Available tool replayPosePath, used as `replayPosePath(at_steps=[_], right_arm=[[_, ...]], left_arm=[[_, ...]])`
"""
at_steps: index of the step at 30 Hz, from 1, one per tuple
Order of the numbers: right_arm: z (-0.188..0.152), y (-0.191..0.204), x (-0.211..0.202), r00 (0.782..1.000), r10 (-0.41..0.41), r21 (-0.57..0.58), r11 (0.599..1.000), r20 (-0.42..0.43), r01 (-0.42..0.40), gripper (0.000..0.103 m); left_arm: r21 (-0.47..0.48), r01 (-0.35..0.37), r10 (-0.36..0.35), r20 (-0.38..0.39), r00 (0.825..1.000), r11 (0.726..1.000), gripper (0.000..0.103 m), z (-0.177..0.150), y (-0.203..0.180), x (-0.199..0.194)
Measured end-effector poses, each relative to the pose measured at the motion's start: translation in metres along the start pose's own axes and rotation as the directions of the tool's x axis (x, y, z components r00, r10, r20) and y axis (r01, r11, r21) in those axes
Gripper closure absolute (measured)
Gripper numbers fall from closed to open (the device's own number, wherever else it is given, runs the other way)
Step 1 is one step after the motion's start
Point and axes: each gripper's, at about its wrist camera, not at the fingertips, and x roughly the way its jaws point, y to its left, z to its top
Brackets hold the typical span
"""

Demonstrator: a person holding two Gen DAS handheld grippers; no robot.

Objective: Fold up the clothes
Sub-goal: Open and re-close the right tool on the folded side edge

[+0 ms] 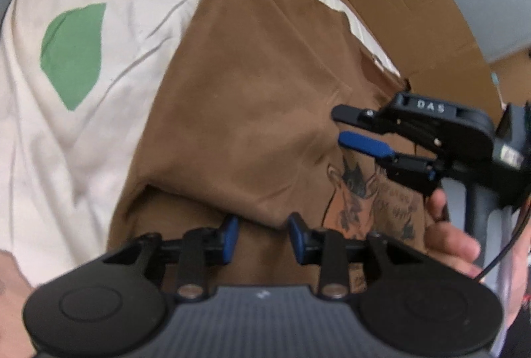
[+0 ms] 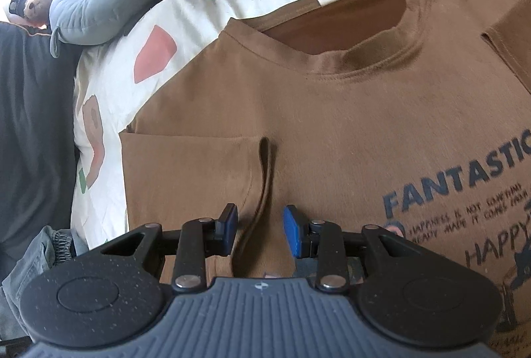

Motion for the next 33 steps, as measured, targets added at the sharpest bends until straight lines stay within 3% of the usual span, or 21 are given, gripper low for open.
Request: replayPosePath(at_steps=[6,7,8,9,11,23,26,28,29,33], right_arm=[[0.014,-0.005,0.01,1.0,0.011,-0.016,1.0,-0.011,-0.011,0.068],[0.016,-0.005,0.012,1.0,0.007,-0.022,1.0,-0.013,-0.007,0.069],[0.017,-0.004,0.013,1.0,0.002,-0.03,1.0,-0.015,-0.003,0.071],[0.019,-0.003,0.014,1.0,-0.002,-0.037,0.999,-0.016,0.002,0.078],[0.022,-0.002,0.015,1.0,-0.01,-0.042,0.999,-0.017,0.01,0.099],[0.038,0.002,0.006,1.0,0.0,-0.05,0.999,0.031,0.001,0.102],[0.034,0.002,0.003,0.999,0.032,-0.062,0.998,0.035,-0.03,0.096],[0.031,0.005,0.002,0.999,0.014,-0.098,0.995,0.046,-0.009,0.07],[0.03,0.005,0.002,0.998,-0.01,-0.114,0.993,0.058,0.016,0.052],[0.028,-0.003,0.006,0.998,-0.025,-0.088,0.996,0.053,0.03,0.052]], left_arm=[[-0.214,0.036,-0.036,0.001,0.999,0.976,0.07,0.001,0.012,0.008],[-0.239,0.032,-0.035,-0.01,0.999,0.97,0.072,0.003,0.012,0.011],[-0.244,0.013,-0.017,-0.015,1.0,0.97,0.082,0.005,0.01,0.012],[-0.25,-0.005,0.0,-0.02,1.0,0.968,0.09,0.007,0.009,0.012],[-0.285,-0.013,0.004,-0.034,0.999,0.959,0.096,0.007,0.011,0.009],[-0.397,0.089,-0.106,-0.021,0.994,0.914,0.098,0.013,0.025,-0.025],[-0.422,0.103,-0.12,-0.015,0.993,0.901,0.098,0.015,0.031,-0.024],[-0.434,0.101,-0.12,-0.016,0.993,0.895,0.098,0.015,0.035,-0.021],[-0.437,0.098,-0.117,-0.016,0.993,0.894,0.098,0.014,0.037,-0.02],[-0.434,0.098,-0.118,-0.019,0.993,0.895,0.098,0.015,0.035,-0.018]])
